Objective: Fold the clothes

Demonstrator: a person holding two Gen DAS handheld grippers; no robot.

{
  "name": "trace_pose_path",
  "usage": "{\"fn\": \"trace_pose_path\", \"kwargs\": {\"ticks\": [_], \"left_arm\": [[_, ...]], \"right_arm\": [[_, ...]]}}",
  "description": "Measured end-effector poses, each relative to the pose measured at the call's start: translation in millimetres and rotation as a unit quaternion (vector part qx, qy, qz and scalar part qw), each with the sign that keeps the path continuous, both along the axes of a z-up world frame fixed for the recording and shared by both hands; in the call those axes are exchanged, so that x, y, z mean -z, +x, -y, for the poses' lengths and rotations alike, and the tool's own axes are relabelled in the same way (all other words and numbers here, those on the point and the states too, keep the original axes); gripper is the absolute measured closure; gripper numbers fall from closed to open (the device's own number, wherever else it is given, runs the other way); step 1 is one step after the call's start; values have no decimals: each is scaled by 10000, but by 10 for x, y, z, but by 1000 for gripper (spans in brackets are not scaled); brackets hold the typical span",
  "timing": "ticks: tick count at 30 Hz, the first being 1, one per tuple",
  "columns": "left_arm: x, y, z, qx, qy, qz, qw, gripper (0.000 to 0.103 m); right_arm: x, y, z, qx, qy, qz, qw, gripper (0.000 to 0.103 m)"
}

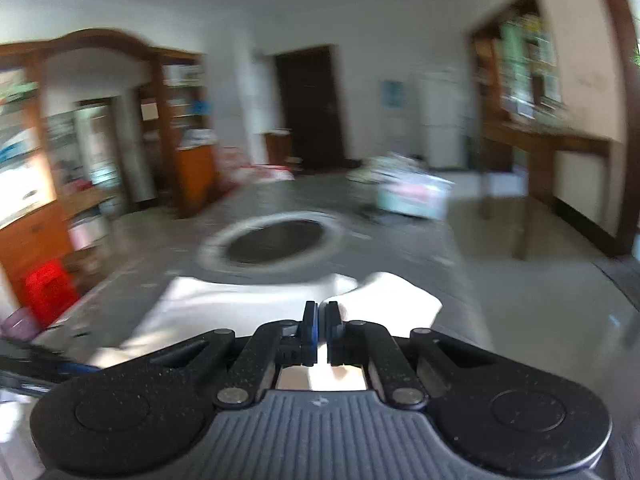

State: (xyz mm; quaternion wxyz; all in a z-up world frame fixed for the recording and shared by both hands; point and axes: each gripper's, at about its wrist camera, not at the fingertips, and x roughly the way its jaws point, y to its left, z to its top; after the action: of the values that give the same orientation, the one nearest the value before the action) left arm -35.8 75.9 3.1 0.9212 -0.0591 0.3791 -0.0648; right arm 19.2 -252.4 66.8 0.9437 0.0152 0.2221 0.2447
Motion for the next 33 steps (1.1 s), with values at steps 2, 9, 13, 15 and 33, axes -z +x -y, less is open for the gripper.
{"fn": "trace_pose_path", "kwargs": {"ticks": [2, 9, 13, 15, 33], "left_arm": [[-2, -27, -28, -44, -22, 18, 10000, 63], [5, -92, -104, -124, -92, 52, 9999, 62], [-8, -125, -124, -85, -115, 81, 9999, 62], [-53, -141, -129, -119, -125, 144, 9997, 62], [-55, -54, -19, 61, -124, 128, 9998, 63]], "right_arm": [[-70, -54, -288, -544, -31, 108, 9985, 100], [28, -284, -1012, -2182, -203, -105, 9756, 79], [68, -289, -1020, -2251, -384, -194, 9734, 78], [120, -222, -949, -2119, -603, -328, 9749, 78], [595, 202, -686, -1375, -1344, -633, 9793, 75]]}}
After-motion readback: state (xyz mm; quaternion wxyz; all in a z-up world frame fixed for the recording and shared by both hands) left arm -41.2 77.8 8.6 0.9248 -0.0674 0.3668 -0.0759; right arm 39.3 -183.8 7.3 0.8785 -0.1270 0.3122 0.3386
